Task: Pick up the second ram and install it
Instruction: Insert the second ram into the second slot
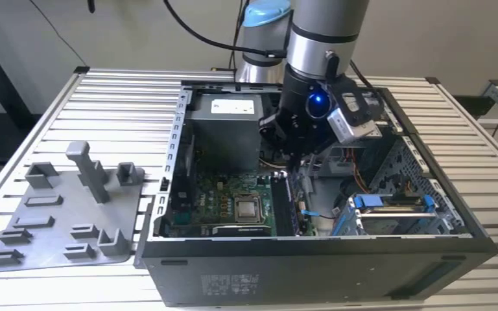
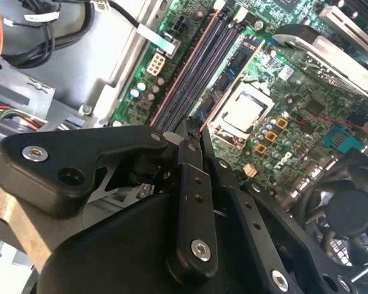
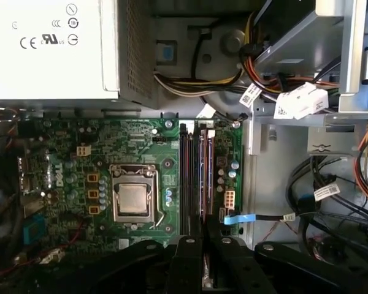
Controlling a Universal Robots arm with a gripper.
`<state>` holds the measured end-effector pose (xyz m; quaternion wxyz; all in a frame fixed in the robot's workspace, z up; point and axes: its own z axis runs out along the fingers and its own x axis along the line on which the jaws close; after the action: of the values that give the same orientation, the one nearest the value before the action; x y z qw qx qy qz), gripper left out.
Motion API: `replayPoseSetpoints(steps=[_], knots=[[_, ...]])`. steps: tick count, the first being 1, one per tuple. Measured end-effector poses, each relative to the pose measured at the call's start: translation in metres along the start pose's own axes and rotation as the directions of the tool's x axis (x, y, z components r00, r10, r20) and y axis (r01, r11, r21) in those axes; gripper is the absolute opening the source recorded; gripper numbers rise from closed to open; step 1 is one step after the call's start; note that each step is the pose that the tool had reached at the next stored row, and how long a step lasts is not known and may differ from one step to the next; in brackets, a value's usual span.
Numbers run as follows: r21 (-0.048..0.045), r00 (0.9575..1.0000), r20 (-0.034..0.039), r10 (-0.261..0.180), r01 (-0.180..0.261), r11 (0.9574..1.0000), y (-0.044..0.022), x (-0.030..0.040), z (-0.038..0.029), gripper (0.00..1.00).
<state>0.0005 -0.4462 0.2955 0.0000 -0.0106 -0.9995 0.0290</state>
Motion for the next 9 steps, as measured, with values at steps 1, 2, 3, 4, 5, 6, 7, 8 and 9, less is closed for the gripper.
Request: replayPoseSetpoints(steps=[1, 2, 3, 4, 5, 6, 7, 8, 9], knots=[[0.0002, 1.0000, -0.0019, 0.000, 0.000, 1.0000, 0.0001, 0.0000, 0.0011, 0.14], [0.0004, 1.0000, -0.0032, 0.000, 0.000, 1.0000, 0.0001, 0.0001, 0.0023, 0.14], [0.0005, 1.0000, -0.0046, 0.000, 0.000, 1.0000, 0.0002, 0.0000, 0.0037, 0.14], [0.0005, 1.0000, -0.0052, 0.000, 0.000, 1.0000, 0.0003, 0.0000, 0.0055, 0.14], [0.0006, 1.0000, -0.0055, 0.000, 0.000, 1.0000, 0.0003, 0.0000, 0.0073, 0.14], [0.0005, 1.0000, -0.0061, 0.000, 0.000, 1.0000, 0.0005, 0.0000, 0.0092, 0.14], [0.0004, 1.0000, -0.0067, 0.000, 0.000, 1.0000, 0.0006, 0.0001, 0.0112, 0.14], [0.0005, 1.0000, -0.0075, 0.000, 0.000, 1.0000, 0.0007, 0.0000, 0.0128, 0.14], [0.0005, 1.0000, -0.0087, 0.000, 0.000, 1.0000, 0.0007, 0.0000, 0.0144, 0.14]])
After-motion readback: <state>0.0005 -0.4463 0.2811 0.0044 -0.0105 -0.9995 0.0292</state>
